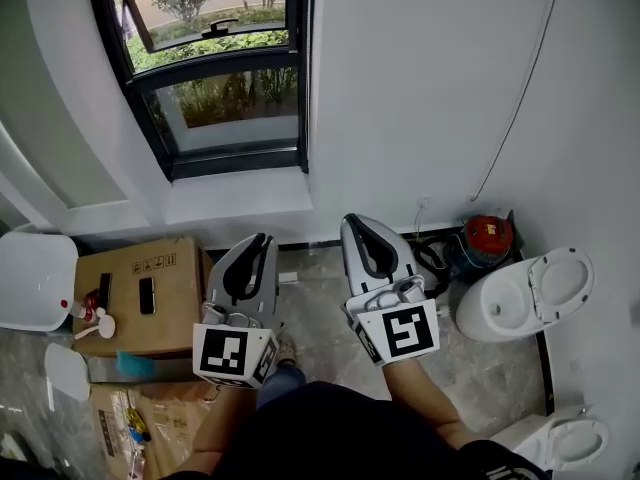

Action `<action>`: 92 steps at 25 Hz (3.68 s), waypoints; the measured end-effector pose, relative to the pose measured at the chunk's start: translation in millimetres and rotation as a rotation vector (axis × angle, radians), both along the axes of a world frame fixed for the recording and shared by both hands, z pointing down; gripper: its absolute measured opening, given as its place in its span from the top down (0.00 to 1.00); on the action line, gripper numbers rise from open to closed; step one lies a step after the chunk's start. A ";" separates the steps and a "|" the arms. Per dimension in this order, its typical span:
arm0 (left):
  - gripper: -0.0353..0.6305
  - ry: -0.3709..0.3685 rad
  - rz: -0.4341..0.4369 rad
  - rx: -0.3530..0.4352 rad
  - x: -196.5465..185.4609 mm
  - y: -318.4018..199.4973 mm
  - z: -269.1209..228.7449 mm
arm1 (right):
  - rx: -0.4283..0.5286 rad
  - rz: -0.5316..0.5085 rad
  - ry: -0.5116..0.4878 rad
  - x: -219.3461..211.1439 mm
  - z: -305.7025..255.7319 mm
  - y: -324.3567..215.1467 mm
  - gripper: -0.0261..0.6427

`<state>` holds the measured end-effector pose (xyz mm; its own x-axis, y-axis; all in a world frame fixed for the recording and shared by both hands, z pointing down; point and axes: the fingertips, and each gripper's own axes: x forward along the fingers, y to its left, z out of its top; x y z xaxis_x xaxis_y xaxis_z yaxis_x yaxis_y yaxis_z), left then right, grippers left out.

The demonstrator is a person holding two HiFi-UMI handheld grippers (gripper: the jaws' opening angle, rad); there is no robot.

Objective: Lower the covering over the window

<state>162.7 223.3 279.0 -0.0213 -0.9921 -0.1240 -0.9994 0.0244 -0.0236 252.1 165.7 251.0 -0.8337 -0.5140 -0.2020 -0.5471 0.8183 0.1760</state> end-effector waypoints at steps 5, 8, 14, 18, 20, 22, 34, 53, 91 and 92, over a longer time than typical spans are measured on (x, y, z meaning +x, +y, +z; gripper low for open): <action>0.85 0.000 0.052 0.002 -55.2 -45.7 0.0 | -0.019 0.046 -0.012 -51.9 4.3 -45.5 0.94; 0.83 -0.004 0.087 0.004 -82.3 -66.7 -1.2 | -0.025 0.075 -0.020 -77.0 6.7 -67.2 0.94; 0.81 0.032 0.110 0.019 -133.5 -87.4 8.9 | -0.006 0.116 0.021 -117.9 17.5 -82.8 0.94; 0.81 0.070 0.118 -0.001 -153.0 -94.1 20.7 | -0.029 0.136 0.053 -128.7 29.2 -87.9 0.94; 0.81 0.072 0.116 -0.002 -158.5 -94.5 23.6 | -0.038 0.140 0.060 -132.4 32.0 -89.4 0.94; 0.81 0.079 0.116 0.001 -163.9 -96.8 26.9 | -0.038 0.139 0.072 -137.2 34.3 -89.8 0.94; 0.76 0.072 0.132 -0.013 -209.1 -141.6 31.0 | -0.039 0.083 0.080 -203.6 38.8 -141.3 0.94; 0.76 0.028 0.243 0.032 -278.1 -352.3 8.3 | -0.023 0.143 0.053 -288.1 25.3 -349.1 0.94; 0.77 -0.088 0.388 -0.045 -292.1 -598.1 43.5 | -0.045 0.307 0.035 -335.6 21.6 -471.5 0.94; 0.77 -0.081 0.392 -0.040 -291.4 -604.5 43.4 | -0.048 0.310 0.036 -336.2 23.0 -474.4 0.94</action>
